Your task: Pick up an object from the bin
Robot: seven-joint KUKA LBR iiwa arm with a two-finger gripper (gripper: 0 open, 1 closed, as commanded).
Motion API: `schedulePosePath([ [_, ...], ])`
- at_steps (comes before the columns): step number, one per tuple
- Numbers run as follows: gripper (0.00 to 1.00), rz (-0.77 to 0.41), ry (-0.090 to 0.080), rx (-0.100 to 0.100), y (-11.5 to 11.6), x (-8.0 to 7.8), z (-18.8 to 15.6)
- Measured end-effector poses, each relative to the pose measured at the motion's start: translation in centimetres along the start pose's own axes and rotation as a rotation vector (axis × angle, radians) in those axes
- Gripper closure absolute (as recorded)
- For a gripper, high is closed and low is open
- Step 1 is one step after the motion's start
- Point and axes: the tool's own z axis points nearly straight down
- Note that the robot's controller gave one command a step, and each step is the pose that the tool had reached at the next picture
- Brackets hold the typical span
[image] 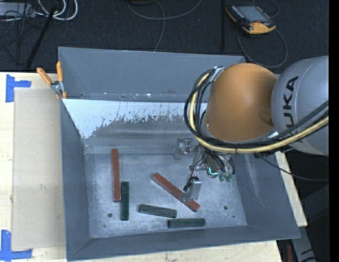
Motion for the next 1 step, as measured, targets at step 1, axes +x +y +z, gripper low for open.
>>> schedulePosePath([
  [1, 0.00, -0.221, 0.001, 0.001, -1.20, 3.59, 13.45],
])
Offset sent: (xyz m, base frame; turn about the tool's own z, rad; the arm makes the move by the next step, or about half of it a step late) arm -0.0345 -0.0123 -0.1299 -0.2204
